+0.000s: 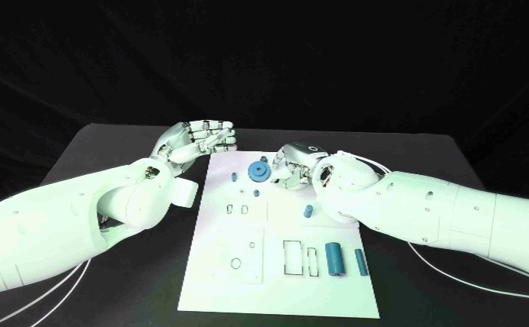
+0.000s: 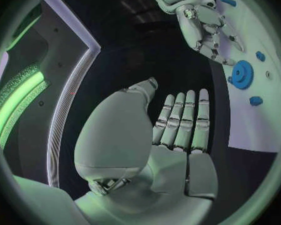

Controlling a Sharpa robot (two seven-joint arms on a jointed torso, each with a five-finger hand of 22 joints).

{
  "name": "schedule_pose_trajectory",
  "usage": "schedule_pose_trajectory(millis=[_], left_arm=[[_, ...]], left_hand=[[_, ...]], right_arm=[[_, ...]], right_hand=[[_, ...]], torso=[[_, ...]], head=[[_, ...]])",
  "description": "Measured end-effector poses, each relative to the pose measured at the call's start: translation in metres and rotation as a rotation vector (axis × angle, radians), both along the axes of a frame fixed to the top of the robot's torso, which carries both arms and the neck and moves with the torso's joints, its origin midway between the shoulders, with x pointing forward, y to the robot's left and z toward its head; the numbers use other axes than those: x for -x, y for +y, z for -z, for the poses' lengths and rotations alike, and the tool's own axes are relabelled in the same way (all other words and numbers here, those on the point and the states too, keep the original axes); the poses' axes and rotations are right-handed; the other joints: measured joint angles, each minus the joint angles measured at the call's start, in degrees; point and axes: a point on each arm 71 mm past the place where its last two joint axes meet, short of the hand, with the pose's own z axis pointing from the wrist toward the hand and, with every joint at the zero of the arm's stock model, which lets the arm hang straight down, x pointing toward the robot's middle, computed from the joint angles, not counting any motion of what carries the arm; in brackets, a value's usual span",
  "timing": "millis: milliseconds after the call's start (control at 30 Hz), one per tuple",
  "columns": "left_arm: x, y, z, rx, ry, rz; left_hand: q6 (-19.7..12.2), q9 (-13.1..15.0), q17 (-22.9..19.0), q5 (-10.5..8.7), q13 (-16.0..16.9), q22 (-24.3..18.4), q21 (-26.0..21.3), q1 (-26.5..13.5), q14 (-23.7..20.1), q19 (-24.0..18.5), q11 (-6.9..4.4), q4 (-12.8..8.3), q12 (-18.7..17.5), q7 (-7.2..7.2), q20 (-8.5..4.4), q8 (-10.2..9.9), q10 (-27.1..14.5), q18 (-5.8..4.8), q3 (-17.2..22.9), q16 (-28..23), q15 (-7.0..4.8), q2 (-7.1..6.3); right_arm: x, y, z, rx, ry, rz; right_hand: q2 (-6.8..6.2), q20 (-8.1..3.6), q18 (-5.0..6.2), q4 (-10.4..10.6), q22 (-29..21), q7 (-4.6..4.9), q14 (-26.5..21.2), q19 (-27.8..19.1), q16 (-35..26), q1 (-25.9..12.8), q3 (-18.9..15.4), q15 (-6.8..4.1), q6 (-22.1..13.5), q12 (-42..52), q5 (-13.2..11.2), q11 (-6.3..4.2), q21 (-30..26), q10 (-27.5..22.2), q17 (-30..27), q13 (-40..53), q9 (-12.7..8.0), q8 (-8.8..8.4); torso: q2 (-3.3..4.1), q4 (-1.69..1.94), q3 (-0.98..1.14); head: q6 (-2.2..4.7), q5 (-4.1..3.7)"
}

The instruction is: Assemble the parts on the task board

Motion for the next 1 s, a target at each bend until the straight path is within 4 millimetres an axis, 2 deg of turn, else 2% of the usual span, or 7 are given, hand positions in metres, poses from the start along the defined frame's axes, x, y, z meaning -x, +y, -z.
schedule_pose_trajectory(millis=[333,1000], left_arm=[[0.000,0.000,0.000,0.000,0.000,-0.001],[0.000,-0.001,0.000,0.000,0.000,0.001]], left_hand=[[0.0,0.0,-0.2,0.00,0.0,0.0,0.0,0.3,0.3,0.4,0.00,0.0,0.0,0.00,0.00,0.0,0.0,0.00,0.0,-0.8,-0.31,0.29],[0.0,0.0,-0.2,0.00,0.0,0.0,0.0,0.3,0.3,0.4,0.00,0.0,0.0,0.00,-0.01,0.0,0.0,0.00,0.0,-0.8,-0.31,0.30]], right_arm=[[0.000,-0.003,-0.004,-0.020,-0.023,0.021],[-0.005,0.014,-0.004,-0.023,-0.026,0.011]], right_hand=[[0.00,0.00,0.00,0.0,0.0,0.00,0.0,0.0,0.0,0.0,0.0,0.00,0.0,0.0,0.0,0.00,0.0,0.0,0.0,0.0,0.0,0.00],[0.00,0.00,0.00,-0.2,0.0,-0.01,0.0,0.0,0.0,0.0,-0.2,0.00,0.0,0.0,0.0,0.00,0.0,0.0,0.0,0.0,0.0,0.00]], torso=[[0.00,-0.03,-0.01],[0.04,0.14,-0.07]], head=[[0.09,-0.14],[-0.05,-0.36]])
